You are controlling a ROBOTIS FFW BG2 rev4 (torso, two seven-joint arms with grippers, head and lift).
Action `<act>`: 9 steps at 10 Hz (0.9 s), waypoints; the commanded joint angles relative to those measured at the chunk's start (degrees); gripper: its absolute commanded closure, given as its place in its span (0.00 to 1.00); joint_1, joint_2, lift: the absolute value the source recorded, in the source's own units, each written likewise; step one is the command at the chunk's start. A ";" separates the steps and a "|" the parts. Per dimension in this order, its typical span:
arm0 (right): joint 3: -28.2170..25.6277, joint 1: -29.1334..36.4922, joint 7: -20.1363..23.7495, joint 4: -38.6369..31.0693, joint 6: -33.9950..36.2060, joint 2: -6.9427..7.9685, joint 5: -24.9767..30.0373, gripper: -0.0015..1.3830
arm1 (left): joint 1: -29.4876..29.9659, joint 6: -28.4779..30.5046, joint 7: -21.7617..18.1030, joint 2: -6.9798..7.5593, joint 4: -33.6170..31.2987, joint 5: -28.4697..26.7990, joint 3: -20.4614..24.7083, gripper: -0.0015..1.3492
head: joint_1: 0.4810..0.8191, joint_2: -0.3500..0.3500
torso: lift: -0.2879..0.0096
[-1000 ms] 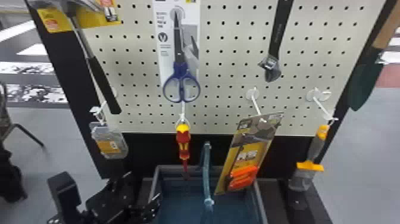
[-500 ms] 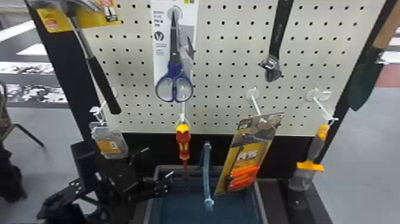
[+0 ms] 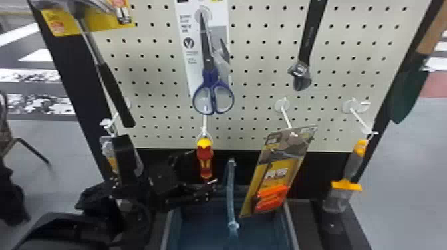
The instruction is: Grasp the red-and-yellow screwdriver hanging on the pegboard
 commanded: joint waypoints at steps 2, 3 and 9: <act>0.00 -0.21 0.08 0.12 0.09 0.00 0.01 0.14 | -3.43 0.53 -2.83 0.43 3.36 0.35 -1.69 0.12 | 0.20 0.50 | 0.63; 0.00 -0.21 0.16 0.12 0.18 0.00 0.01 0.14 | -4.78 0.80 -3.97 0.69 3.50 -0.35 -2.04 0.12 | 0.20 0.50 | 0.63; 0.00 -0.71 0.52 0.40 0.26 0.00 0.10 0.14 | -6.50 1.59 -4.85 1.66 3.92 -1.23 -2.13 0.49 | 0.20 0.50 | 0.63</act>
